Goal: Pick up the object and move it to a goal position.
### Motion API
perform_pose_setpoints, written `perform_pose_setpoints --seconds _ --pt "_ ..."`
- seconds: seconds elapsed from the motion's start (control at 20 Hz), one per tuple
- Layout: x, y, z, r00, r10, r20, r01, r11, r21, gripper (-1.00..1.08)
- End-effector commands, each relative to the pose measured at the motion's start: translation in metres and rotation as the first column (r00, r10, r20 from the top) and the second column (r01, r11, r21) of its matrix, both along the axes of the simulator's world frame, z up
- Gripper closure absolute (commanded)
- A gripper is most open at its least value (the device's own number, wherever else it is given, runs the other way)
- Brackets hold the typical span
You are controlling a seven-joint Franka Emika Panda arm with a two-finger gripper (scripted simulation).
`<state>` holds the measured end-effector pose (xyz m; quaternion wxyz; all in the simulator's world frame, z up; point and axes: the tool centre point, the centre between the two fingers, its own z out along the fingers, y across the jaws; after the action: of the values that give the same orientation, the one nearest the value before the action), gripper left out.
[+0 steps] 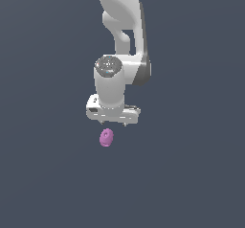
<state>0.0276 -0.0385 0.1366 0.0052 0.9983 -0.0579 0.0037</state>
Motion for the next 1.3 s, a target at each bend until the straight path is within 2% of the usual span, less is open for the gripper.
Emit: perform_pose_setpoints --seconds 0.0,0.45,0.85,1.25 --pt "0.008 -0.012 -0.01 0.999 -0.033 -0.002 0.033 0.999 0.004 -0.92" --pt "0.023 -0.037 -0.034 0.995 -0.104 -0.007 0.104 0.995 0.01 -0.92" --pt "0.023 -0.038 -0.041 0.994 -0.106 -0.008 0.106 0.994 0.01 -0.92" --pt "0.023 -0.038 -0.079 0.994 -0.108 -0.007 0.108 0.994 0.011 -0.92"
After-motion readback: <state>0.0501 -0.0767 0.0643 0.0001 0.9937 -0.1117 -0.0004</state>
